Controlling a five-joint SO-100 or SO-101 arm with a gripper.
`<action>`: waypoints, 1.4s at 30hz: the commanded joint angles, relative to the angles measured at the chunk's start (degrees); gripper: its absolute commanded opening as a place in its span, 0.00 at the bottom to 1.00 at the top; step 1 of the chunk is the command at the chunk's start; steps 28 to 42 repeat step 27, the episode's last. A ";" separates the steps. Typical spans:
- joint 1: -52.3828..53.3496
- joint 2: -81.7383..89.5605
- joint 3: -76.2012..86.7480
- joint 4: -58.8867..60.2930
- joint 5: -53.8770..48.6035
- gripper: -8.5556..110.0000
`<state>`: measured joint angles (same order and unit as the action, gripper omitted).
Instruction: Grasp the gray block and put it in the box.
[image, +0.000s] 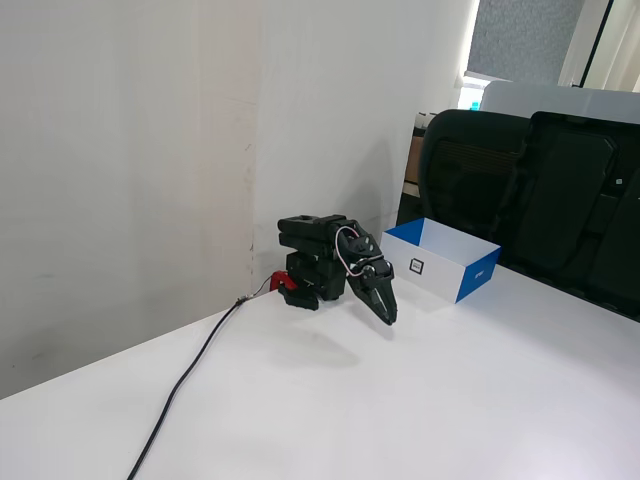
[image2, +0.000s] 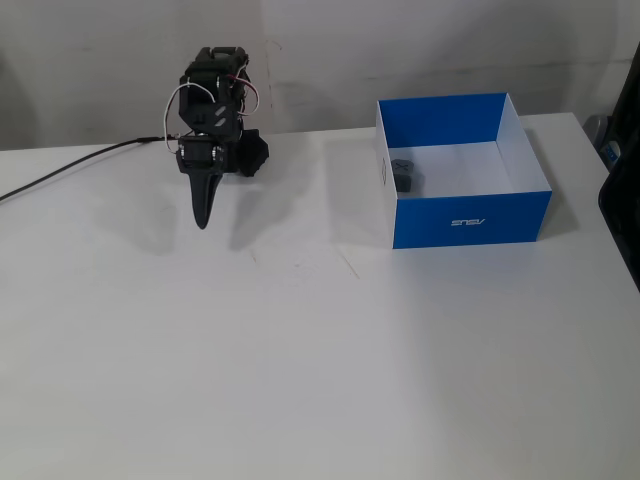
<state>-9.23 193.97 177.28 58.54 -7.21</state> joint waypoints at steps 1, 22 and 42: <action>-0.79 0.53 3.69 0.26 0.35 0.07; 0.00 0.53 3.69 0.26 -0.18 0.07; 0.00 0.53 3.69 0.26 -0.18 0.07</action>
